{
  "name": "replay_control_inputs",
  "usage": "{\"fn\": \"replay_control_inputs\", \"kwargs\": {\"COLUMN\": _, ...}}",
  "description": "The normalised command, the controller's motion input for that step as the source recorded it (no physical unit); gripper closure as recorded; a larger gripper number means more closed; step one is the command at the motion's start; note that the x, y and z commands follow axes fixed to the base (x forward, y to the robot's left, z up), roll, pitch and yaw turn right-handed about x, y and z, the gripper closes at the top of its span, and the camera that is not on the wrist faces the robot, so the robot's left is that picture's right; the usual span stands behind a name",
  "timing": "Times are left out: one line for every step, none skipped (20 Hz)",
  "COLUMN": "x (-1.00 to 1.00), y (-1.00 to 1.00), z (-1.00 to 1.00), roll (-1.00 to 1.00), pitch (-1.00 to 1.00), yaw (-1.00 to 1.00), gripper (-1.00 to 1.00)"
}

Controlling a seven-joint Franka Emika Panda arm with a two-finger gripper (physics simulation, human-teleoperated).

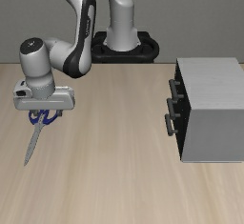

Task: Pick up the scissors and place it on the top of the cabinet

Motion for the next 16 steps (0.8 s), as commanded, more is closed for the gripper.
{"fn": "replay_control_inputs", "kwargs": {"x": 0.00, "y": 0.00, "z": 1.00, "roll": 0.00, "pitch": 0.00, "yaw": 0.00, "gripper": 1.00}}
{"fn": "replay_control_inputs", "kwargs": {"x": 0.00, "y": 0.00, "z": 1.00, "roll": 0.00, "pitch": 0.00, "yaw": 0.00, "gripper": 1.00}}
{"fn": "replay_control_inputs", "kwargs": {"x": 0.00, "y": 0.00, "z": 1.00, "roll": 0.00, "pitch": 0.00, "yaw": 0.00, "gripper": 1.00}}
{"fn": "replay_control_inputs", "kwargs": {"x": 0.00, "y": 0.00, "z": 1.00, "roll": 0.00, "pitch": 0.00, "yaw": 0.00, "gripper": 1.00}}
{"fn": "replay_control_inputs", "kwargs": {"x": 0.00, "y": 0.00, "z": 1.00, "roll": 0.00, "pitch": 0.00, "yaw": 0.00, "gripper": 1.00}}
{"fn": "replay_control_inputs", "kwargs": {"x": 0.00, "y": 0.00, "z": 1.00, "roll": 0.00, "pitch": 0.00, "yaw": 0.00, "gripper": 1.00}}
{"fn": "replay_control_inputs", "kwargs": {"x": 0.00, "y": 0.00, "z": 1.00, "roll": 0.00, "pitch": 0.00, "yaw": 0.00, "gripper": 1.00}}
{"fn": "replay_control_inputs", "kwargs": {"x": 0.00, "y": 0.00, "z": 1.00, "roll": 0.00, "pitch": 0.00, "yaw": 0.00, "gripper": 1.00}}
{"fn": "replay_control_inputs", "kwargs": {"x": 0.00, "y": 0.00, "z": 1.00, "roll": 0.00, "pitch": 0.00, "yaw": 0.00, "gripper": 1.00}}
{"fn": "replay_control_inputs", "kwargs": {"x": 0.00, "y": 0.00, "z": 1.00, "roll": 0.00, "pitch": 0.00, "yaw": 0.00, "gripper": 1.00}}
{"fn": "replay_control_inputs", "kwargs": {"x": 0.00, "y": 0.00, "z": 1.00, "roll": 0.00, "pitch": 0.00, "yaw": 0.00, "gripper": 1.00}}
{"fn": "replay_control_inputs", "kwargs": {"x": 0.00, "y": 0.00, "z": 1.00, "roll": 0.00, "pitch": 0.00, "yaw": 0.00, "gripper": 1.00}}
{"fn": "replay_control_inputs", "kwargs": {"x": 0.00, "y": 0.00, "z": 1.00, "roll": 0.00, "pitch": 0.00, "yaw": 0.00, "gripper": 1.00}}
{"fn": "replay_control_inputs", "kwargs": {"x": 0.00, "y": 0.00, "z": 1.00, "roll": 0.00, "pitch": 0.00, "yaw": 0.00, "gripper": 1.00}}
{"fn": "replay_control_inputs", "kwargs": {"x": 0.00, "y": 0.00, "z": 1.00, "roll": 0.00, "pitch": 0.00, "yaw": 0.00, "gripper": 1.00}}
{"fn": "replay_control_inputs", "kwargs": {"x": 0.00, "y": 0.00, "z": 1.00, "roll": 0.00, "pitch": 0.00, "yaw": 0.00, "gripper": 1.00}}
